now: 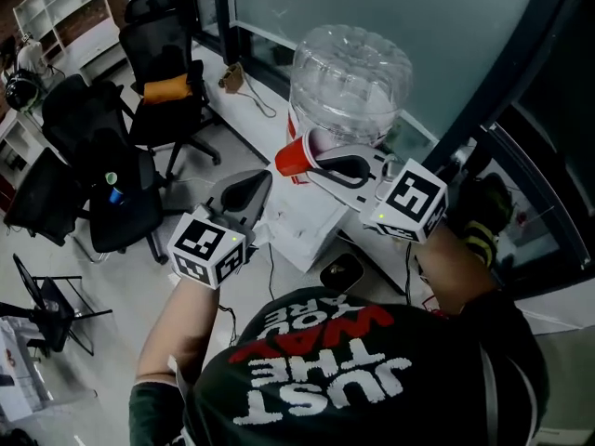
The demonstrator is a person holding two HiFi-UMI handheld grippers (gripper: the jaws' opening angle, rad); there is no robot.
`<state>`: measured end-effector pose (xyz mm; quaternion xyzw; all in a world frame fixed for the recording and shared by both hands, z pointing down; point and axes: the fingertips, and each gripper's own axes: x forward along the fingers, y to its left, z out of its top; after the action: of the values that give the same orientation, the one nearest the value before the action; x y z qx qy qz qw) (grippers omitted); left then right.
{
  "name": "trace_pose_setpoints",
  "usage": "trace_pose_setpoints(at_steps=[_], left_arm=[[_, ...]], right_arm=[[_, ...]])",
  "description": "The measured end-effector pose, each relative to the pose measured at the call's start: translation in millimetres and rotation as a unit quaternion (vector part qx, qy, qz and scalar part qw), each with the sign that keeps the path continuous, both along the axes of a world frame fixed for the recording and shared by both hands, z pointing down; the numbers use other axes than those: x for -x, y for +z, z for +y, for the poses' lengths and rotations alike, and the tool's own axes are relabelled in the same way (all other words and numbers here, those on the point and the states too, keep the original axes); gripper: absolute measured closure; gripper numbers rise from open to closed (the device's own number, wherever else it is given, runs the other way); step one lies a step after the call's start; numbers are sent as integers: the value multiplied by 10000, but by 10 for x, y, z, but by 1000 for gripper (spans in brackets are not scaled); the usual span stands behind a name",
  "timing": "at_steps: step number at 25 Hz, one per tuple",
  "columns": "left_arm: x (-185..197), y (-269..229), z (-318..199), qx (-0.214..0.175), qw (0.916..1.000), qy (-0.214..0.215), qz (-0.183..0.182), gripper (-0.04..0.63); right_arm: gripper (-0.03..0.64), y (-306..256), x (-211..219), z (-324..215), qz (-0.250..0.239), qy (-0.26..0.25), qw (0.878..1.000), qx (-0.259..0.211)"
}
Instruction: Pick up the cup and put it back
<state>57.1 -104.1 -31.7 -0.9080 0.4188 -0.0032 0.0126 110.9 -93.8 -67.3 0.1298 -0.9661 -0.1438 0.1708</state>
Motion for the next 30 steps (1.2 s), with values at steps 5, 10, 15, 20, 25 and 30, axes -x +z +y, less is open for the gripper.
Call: trace_pose_setpoints(at_steps=[5, 10, 15, 20, 25, 30], left_arm=[[357, 634, -202, 365, 9991, -206, 78, 592], [611, 1433, -444, 679, 9972, -251, 171, 592], [651, 2572, -660, 810, 9966, -65, 143, 592], [638, 3953, -832, 895, 9957, 89, 232, 592], [663, 5257, -979, 923, 9945, 128, 477, 592], [782, 6198, -1019, 856, 9947, 363, 430, 592]], right_arm=[[568, 495, 416, -176, 197, -178, 9993, 273], [568, 1181, 759, -417, 377, -203, 9977, 529], [568, 2117, 938, -568, 488, -213, 9970, 559], [568, 3280, 1015, -576, 658, -209, 9962, 524], [568, 4241, 1148, -269, 769, -294, 9965, 158], [568, 5030, 1410, -43, 631, -516, 9966, 149]])
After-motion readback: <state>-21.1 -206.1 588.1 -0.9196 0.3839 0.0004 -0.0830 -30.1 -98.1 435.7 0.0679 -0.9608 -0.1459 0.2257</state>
